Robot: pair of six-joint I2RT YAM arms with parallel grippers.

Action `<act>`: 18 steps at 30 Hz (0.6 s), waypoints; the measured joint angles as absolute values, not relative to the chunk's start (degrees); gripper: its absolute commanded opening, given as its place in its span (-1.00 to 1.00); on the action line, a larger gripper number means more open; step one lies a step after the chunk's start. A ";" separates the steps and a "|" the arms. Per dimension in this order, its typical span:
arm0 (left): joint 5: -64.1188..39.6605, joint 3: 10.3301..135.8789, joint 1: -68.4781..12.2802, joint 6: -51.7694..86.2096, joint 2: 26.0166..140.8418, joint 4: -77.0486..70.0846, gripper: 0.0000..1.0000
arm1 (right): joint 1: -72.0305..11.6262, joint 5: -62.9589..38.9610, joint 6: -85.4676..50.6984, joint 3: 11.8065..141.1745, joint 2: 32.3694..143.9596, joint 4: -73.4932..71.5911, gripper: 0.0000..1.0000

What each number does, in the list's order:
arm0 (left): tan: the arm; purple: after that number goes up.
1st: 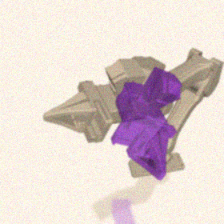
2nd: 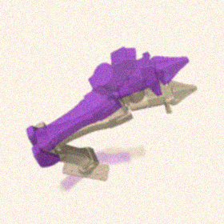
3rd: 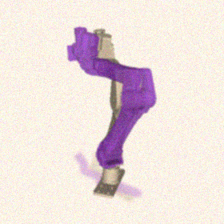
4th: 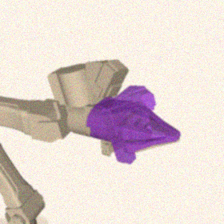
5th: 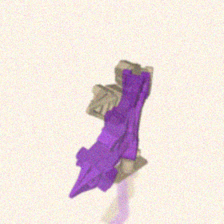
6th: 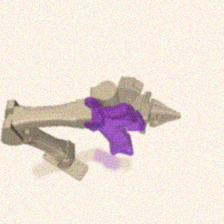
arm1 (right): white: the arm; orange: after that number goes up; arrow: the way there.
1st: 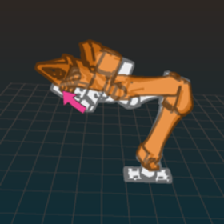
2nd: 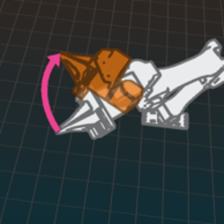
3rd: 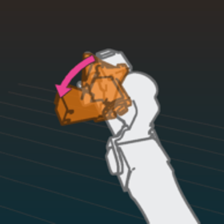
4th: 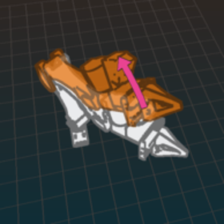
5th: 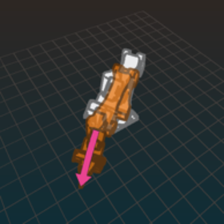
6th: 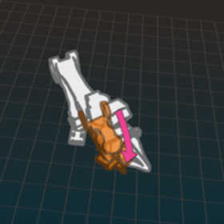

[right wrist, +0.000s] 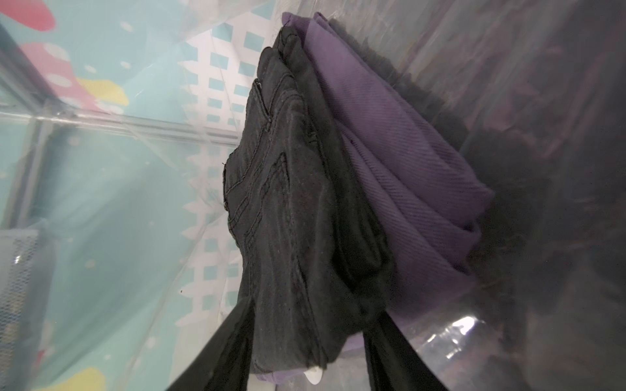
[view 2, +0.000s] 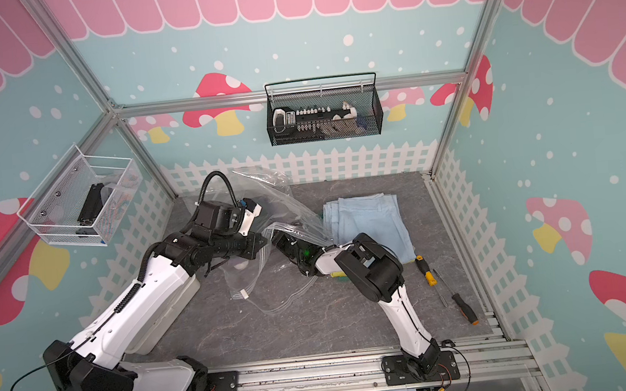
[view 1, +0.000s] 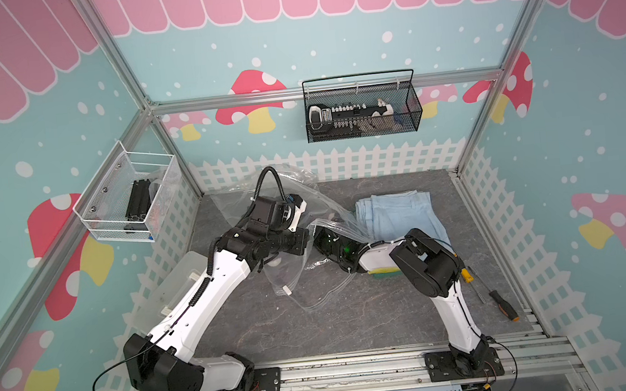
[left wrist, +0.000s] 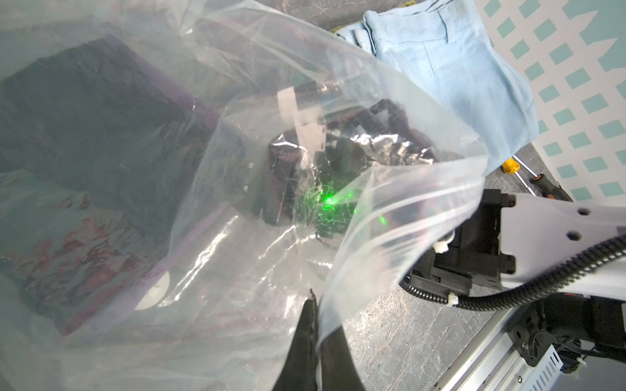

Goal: Take the trousers out of the vacuum bag
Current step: Take out the trousers from the vacuum bag.

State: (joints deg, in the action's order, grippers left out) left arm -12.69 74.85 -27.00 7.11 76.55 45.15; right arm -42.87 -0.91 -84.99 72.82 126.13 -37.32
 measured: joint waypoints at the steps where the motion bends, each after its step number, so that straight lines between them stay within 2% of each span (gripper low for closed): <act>1: -12.69 74.85 -27.00 7.11 76.55 45.15 -1.00 | -42.87 -0.84 -85.17 73.08 126.43 -37.10 0.07; 16: -12.91 74.85 -27.00 7.09 76.58 45.15 -1.00 | -42.85 -0.89 -85.52 87.39 134.41 -29.36 0.08; 18: -12.91 74.87 -27.00 7.11 76.58 45.15 -1.00 | -42.85 -0.84 -85.36 89.56 135.68 -28.12 -0.02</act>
State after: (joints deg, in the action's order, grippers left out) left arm -12.91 74.87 -27.00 7.11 76.58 45.15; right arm -42.85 -0.84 -85.36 89.56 135.68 -28.12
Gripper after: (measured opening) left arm 0.049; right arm 0.527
